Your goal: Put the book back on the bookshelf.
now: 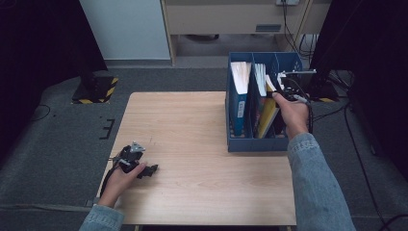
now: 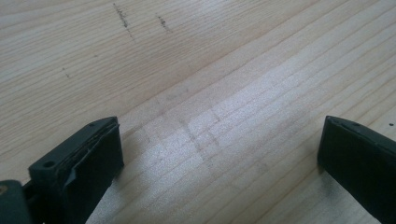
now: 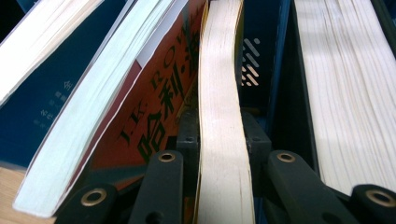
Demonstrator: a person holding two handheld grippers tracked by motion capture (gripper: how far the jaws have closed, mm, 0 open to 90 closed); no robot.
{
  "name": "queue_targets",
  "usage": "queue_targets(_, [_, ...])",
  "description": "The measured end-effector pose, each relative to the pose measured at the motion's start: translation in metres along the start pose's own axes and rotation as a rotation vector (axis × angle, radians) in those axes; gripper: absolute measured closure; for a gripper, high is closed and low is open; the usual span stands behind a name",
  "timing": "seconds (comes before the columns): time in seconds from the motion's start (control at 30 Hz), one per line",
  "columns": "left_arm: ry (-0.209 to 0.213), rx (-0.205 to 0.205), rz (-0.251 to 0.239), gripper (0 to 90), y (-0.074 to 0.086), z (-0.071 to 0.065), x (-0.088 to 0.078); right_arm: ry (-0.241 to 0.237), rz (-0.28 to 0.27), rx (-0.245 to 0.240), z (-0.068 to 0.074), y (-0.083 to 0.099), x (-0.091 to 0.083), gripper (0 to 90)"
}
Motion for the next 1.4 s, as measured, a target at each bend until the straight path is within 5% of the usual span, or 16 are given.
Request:
queue_targets(0.6, [0.002,0.003,-0.002,0.0,-0.001,0.0,0.001,0.017,-0.049,-0.019,0.001,-0.015,0.014,74.5])
queue_targets(1.4, [0.003,0.004,-0.002,0.0,-0.001,0.0,0.001,0.036,-0.081,0.019,-0.004,-0.017,0.029,74.5])
Point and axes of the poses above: each handheld gripper's, and its own axes: x roughly forward along the jaws, y roughly out of its underside, z roughly to its left, the point moved 5 cm from there along x, roughly forward along the jaws, and after that the axes turned 8 degrees about -z, right-handed, at the moved point
